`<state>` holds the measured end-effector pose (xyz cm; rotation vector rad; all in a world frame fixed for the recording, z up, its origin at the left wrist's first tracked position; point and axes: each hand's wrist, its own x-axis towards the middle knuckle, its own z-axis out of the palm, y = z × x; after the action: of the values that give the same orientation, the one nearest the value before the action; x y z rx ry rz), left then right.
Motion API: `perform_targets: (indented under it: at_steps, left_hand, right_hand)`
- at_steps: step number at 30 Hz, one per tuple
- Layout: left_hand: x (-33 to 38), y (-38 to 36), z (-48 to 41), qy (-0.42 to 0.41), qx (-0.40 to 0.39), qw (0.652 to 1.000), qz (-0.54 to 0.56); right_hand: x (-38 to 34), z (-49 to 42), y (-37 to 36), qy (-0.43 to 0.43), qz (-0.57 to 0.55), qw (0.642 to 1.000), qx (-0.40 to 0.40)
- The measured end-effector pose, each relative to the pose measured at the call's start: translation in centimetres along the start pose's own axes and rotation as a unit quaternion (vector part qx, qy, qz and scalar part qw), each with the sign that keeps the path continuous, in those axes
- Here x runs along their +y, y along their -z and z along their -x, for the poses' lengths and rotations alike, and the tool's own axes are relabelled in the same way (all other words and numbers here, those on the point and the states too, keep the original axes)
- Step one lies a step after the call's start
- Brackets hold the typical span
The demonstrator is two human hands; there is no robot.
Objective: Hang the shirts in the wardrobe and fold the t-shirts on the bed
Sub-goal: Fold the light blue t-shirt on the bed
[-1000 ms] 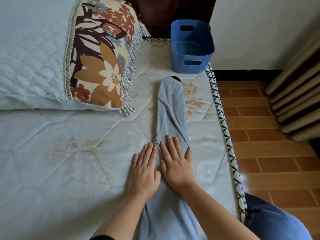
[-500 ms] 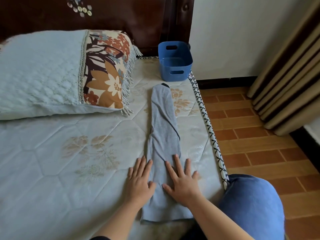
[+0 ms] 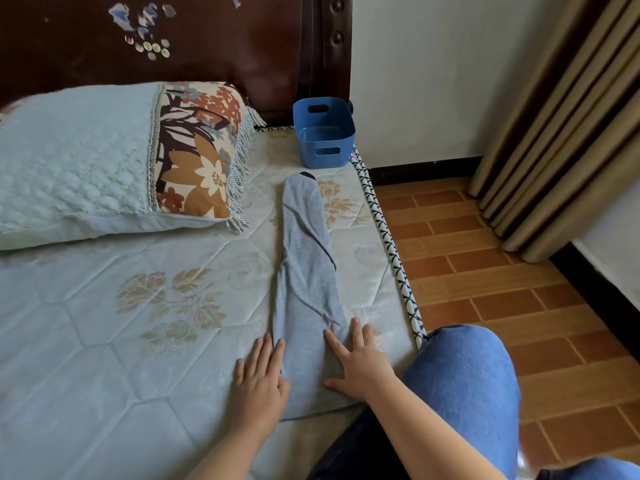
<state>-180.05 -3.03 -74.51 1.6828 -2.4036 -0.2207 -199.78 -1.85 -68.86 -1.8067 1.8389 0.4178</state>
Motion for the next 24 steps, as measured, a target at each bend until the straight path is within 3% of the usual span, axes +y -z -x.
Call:
perform_targets:
  at_steps: [7,10,13,16,21,24]
  left_hand:
    - [1.4,-0.4,3.9,0.051,0.034,0.998,0.016]
    - [1.7,0.0,3.3,0.070,0.065,0.994,0.051]
    - [2.3,1.1,2.3,0.191,0.093,0.956,0.200]
    - [2.7,2.0,1.1,0.356,0.015,0.878,0.321]
    - [2.6,3.4,-0.2,0.344,-0.172,0.893,0.235]
    - [2.1,3.8,-0.7,0.357,-0.192,0.870,0.282]
  right_hand:
    - [0.5,0.8,0.5,0.013,-0.061,0.997,0.056]
    - [0.9,0.5,0.6,-0.003,-0.210,0.975,0.070]
    - [1.5,0.1,0.7,-0.068,-0.351,0.932,0.056]
    - [1.7,0.1,0.8,-0.113,-0.428,0.896,0.017]
    - [1.5,0.0,0.5,-0.093,-0.316,0.943,-0.042]
    - [1.6,0.2,0.7,-0.082,-0.329,0.939,-0.054]
